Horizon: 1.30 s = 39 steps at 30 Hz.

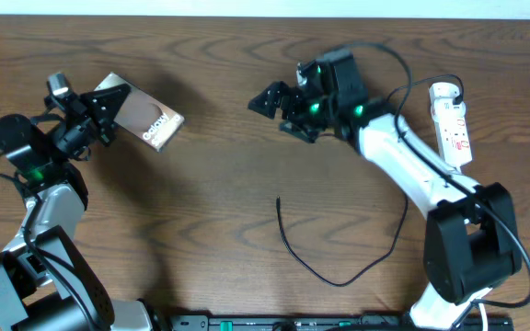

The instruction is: Plug charger to phone and switch on socket

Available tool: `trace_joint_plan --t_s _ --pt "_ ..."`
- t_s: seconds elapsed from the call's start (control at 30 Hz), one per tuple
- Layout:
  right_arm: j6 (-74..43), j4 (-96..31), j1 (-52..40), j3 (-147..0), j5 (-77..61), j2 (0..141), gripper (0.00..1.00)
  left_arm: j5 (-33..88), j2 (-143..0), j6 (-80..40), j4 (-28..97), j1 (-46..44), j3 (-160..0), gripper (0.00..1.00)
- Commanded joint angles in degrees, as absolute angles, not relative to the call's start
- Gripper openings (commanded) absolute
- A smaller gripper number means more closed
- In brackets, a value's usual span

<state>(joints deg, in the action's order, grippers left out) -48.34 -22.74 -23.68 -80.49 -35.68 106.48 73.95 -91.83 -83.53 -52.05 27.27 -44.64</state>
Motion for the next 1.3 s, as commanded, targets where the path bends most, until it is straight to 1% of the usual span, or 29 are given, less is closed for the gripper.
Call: trace_joint_plan --t_s 0.0,0.07,0.1,0.2,0.3,0.4,0.6,0.77,0.87,0.93,1.03,1.07,1.13,1.17,1.27 --pt "-34.1 -35.7 -23.7 -89.9 -25.7 106.1 0.99 86.1 -91.0 -80.9 -53.3 27.2 -46.8 0.07" --pt "-31.7 -45.0 -23.7 -93.2 -21.8 106.1 0.99 90.2 -91.0 -77.5 -53.3 27.2 -46.8 0.07" --pt "-30.0 -50.7 -23.8 -94.3 -20.1 106.1 0.99 90.1 -91.0 -76.8 -53.3 27.1 -46.5 0.07" --pt "-29.0 -58.3 -24.4 -94.0 -16.9 106.3 0.99 90.1 -91.0 -76.7 -53.3 26.6 -46.5 0.08" --pt "-29.0 -62.7 -25.9 -93.0 -13.9 106.9 0.99 90.1 -91.0 -75.5 -53.3 25.9 -46.5 0.07" --pt "-29.1 -63.9 -28.6 -92.1 -13.6 108.1 0.99 90.1 -91.0 -75.2 -53.3 24.9 -46.5 0.07" --pt "-29.8 -64.1 -34.4 -92.0 -13.7 115.2 0.99 90.1 -91.0 -75.2 -53.5 24.5 -46.5 0.06" --pt "-32.4 -63.8 -37.4 -92.0 -13.9 122.0 0.99 90.1 -91.0 -75.2 -56.1 24.6 -46.5 0.07" --pt "-33.8 -63.4 -38.4 -92.0 -13.8 123.6 0.99 90.1 -91.0 -75.2 -56.1 24.6 -46.5 0.07" --pt "-34.2 -63.3 -38.8 -92.0 -13.6 123.8 0.97 90.1 -91.0 -75.2 -56.1 24.8 -46.5 0.07" --pt "-36.7 -63.2 -39.2 -92.0 -11.2 123.8 0.87 90.1 -91.0 -75.2 -56.1 25.3 -46.5 0.08" --pt "-37.8 -63.2 -39.4 -92.0 -10.3 123.8 0.85 90.1 -91.0 -75.2 -56.1 25.5 -46.5 0.07" --pt "-40.3 -63.0 -39.9 -92.0 -7.9 123.9 0.76 90.1 -91.0 -75.2 -56.1 26.2 -46.5 0.08" --pt "-41.6 -63.0 -40.2 -92.0 -6.5 123.9 0.7 90.1 -91.0 -75.2 -56.1 26.7 -46.5 0.07" --pt "-41.7 -62.6 -40.6 -91.8 -6.3 123.9 0.7 90.1 -91.0 -75.2 -56.1 27.4 -46.5 0.07"
